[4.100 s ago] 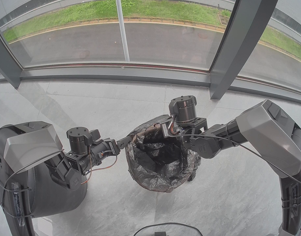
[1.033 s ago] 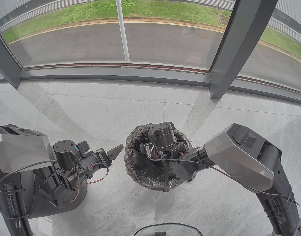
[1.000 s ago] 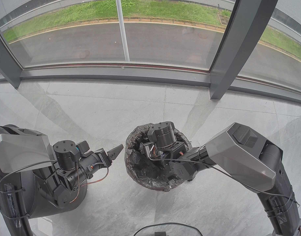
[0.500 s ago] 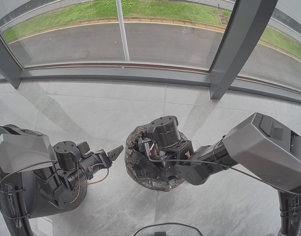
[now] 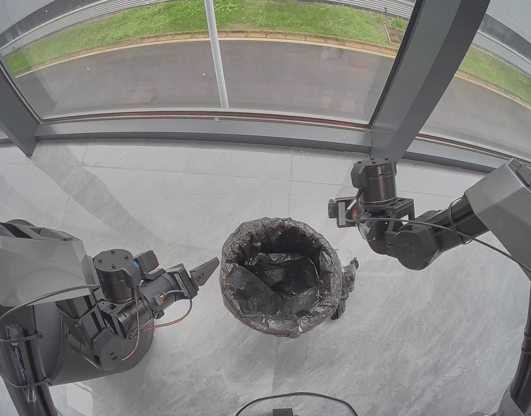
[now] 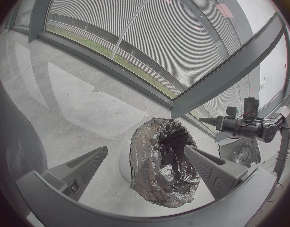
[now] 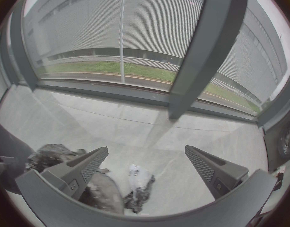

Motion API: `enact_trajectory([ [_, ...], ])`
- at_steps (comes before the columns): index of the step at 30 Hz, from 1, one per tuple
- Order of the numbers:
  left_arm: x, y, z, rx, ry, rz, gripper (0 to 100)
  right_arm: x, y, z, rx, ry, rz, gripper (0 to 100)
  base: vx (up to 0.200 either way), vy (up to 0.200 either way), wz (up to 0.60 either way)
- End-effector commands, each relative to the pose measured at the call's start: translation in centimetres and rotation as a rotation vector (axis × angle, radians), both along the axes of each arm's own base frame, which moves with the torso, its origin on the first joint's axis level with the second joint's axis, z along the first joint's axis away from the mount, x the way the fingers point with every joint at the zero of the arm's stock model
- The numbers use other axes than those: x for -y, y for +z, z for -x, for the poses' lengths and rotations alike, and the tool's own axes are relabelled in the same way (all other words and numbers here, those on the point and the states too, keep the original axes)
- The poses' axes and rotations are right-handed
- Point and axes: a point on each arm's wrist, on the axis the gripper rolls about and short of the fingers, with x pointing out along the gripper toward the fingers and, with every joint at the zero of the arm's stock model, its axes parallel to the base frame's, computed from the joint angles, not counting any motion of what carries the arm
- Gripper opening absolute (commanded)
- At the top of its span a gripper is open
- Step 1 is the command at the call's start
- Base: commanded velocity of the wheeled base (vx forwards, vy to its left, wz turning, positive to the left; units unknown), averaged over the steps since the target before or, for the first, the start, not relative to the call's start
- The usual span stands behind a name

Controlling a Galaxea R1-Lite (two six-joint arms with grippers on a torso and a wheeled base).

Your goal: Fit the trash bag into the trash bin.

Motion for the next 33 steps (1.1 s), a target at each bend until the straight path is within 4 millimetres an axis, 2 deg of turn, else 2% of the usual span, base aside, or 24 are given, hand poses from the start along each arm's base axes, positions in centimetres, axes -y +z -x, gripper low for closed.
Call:
enact_trajectory([
  [1, 0.0, 0.1, 0.1, 0.002, -0.002, 0.001, 100, 3.7, -3.2, -3.0, -0.074, -0.108, 0.030, 100, 0.000, 0.000, 0.00],
  [3, 0.0, 0.0, 0.1, -0.001, -0.003, 0.000, 100, 3.8, -4.9, -4.0, -0.118, -0.121, 0.045, 100, 0.000, 0.000, 0.00],
  [7, 0.0, 0.0, 0.1, -0.001, -0.005, 0.001, 100, 3.6, -6.2, -6.2, -0.217, -0.188, -0.016, 100, 0.000, 0.000, 0.00],
  [10, 0.0, 0.0, 0.1, -0.002, -0.005, 0.000, 100, 3.8, -6.4, -7.4, -0.277, -0.236, -0.064, 100, 0.000, 0.000, 0.00],
  [11, 0.0, -0.1, 0.1, -0.005, -0.005, -0.001, 100, 3.5, -6.6, -8.3, -0.348, -0.259, -0.125, 100, 0.000, 0.000, 0.00],
  [14, 0.0, -0.4, 0.0, -0.012, -0.003, -0.004, 100, 2.9, -6.7, -8.9, -0.463, -0.256, -0.217, 100, 0.000, 0.000, 0.00],
  [17, 0.0, -0.6, 0.0, -0.017, -0.003, -0.005, 100, 3.4, -13.0, -7.3, -0.757, -0.336, -0.153, 100, 0.000, 0.000, 0.00],
  [20, 0.1, -0.8, -0.1, -0.022, -0.002, -0.007, 100, 3.9, -17.2, -5.9, -0.936, -0.391, -0.064, 100, 0.000, 0.000, 0.00],
  [23, 0.1, -1.0, -0.2, -0.027, -0.002, -0.009, 100, 4.2, -19.5, -5.1, -1.033, -0.407, -0.022, 100, 0.000, 0.000, 0.00],
  [24, 0.1, -1.0, -0.2, -0.027, -0.002, -0.009, 100, 4.2, -19.7, -5.0, -1.038, -0.407, -0.021, 100, 0.000, 0.000, 0.00],
  [25, 0.1, -1.2, -0.2, -0.031, -0.002, -0.010, 100, 4.4, -21.2, -4.5, -1.093, -0.416, 0.008, 100, 0.000, 0.000, 0.00],
  [28, 0.1, -1.2, -0.2, -0.033, -0.002, -0.011, 100, 4.4, -22.0, -4.2, -1.120, -0.420, 0.024, 100, 0.000, 0.000, 0.00],
  [30, 0.1, -1.4, -0.3, -0.038, -0.002, -0.013, 100, 4.5, -24.0, -3.7, -1.179, -0.412, 0.031, 100, 0.000, 0.000, 0.00],
  [33, 0.1, -1.5, -0.3, -0.040, 0.000, -0.014, 100, 4.6, -24.5, -3.5, -1.196, -0.415, 0.029, 100, 0.000, 0.000, 0.00],
])
